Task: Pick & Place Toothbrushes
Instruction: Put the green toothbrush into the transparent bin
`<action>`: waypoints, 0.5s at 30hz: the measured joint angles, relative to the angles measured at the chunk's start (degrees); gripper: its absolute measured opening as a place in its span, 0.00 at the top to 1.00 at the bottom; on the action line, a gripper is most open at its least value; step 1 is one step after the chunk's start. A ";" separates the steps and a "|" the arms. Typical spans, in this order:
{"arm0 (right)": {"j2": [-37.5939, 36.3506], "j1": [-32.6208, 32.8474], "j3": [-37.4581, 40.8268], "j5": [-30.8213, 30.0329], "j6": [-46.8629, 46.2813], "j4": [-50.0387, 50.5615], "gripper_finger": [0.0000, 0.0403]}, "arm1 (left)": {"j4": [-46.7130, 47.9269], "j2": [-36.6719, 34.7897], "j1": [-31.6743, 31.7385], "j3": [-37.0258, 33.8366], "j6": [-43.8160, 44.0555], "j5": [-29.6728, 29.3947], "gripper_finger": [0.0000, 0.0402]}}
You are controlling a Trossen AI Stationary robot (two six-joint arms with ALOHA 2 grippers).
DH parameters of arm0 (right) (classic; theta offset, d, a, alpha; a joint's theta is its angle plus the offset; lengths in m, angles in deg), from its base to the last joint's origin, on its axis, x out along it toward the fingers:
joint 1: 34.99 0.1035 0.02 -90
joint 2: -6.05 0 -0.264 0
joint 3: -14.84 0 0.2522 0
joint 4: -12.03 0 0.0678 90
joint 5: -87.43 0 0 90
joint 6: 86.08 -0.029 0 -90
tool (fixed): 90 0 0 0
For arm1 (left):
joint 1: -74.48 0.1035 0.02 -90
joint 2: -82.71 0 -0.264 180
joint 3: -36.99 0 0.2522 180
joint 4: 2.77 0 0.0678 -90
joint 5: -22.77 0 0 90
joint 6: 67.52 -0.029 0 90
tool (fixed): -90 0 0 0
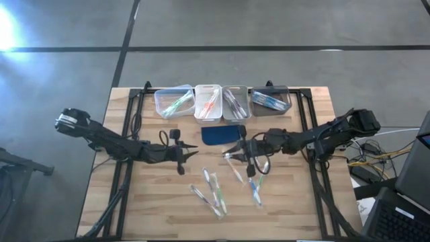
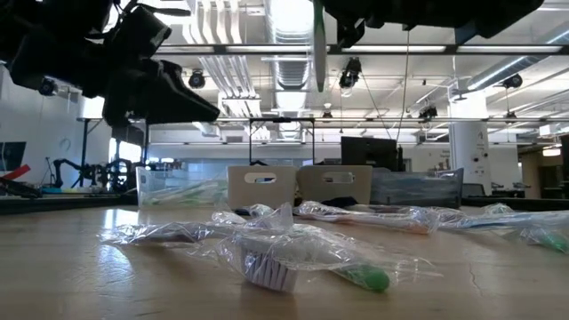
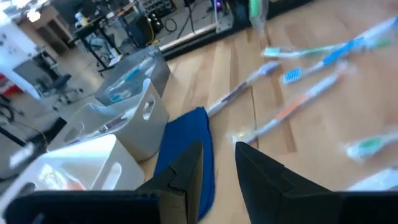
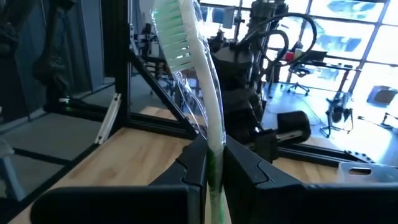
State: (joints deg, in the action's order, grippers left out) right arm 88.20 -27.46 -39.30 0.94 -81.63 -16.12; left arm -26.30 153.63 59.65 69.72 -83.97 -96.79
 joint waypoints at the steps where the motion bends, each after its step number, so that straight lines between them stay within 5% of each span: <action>1: 0.00 0.00 0.00 0.04 0.02 0.00 0.93 | 0.04 0.00 0.00 0.00 -1.18 0.03 0.75; 15: -0.02 -0.02 -0.37 -0.01 1.33 -0.44 0.93 | -9.69 0.33 1.22 2.81 -4.42 5.62 0.75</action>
State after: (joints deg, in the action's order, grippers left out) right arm 88.18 -27.48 -39.67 0.93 -80.31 -16.56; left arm -35.99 153.96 60.87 72.53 -88.39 -91.17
